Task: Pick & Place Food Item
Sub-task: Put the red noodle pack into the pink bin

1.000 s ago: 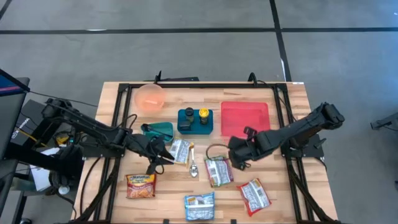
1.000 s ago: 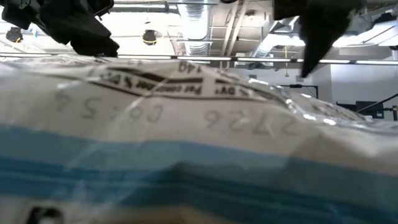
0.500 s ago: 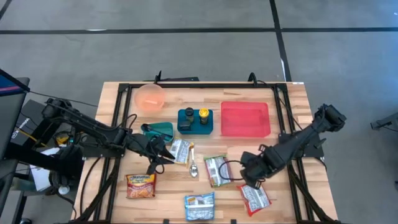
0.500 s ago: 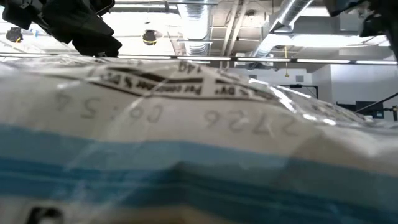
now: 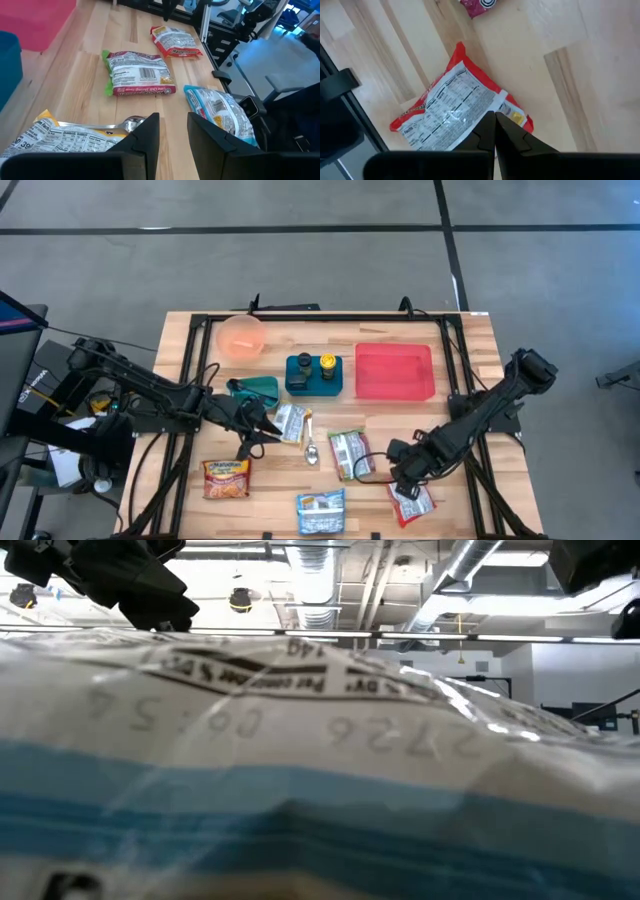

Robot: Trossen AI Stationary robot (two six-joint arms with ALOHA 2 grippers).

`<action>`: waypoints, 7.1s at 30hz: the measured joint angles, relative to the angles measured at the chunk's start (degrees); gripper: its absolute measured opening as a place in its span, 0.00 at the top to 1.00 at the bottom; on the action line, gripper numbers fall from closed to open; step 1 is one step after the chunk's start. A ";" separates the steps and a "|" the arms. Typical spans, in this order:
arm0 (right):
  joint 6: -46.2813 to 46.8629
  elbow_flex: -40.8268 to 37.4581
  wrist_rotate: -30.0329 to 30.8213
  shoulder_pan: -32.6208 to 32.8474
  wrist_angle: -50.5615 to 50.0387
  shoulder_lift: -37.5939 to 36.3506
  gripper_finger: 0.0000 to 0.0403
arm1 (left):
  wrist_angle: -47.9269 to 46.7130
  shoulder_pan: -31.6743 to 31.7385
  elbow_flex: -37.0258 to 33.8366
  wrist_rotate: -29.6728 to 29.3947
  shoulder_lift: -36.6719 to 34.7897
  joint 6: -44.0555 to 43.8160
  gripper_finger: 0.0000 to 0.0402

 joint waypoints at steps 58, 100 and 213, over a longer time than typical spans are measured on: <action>26.79 -28.92 -1.73 3.82 24.49 -17.03 0.55 | 1.37 0.02 0.00 -0.05 -0.02 0.00 0.76; 23.80 -28.96 -3.21 3.69 32.76 -9.66 0.96 | 1.39 0.02 0.00 -0.04 -0.02 0.00 0.76; -23.77 -9.51 41.46 -40.97 -0.40 -47.17 1.00 | 1.79 0.02 0.01 -0.06 -0.02 0.00 0.76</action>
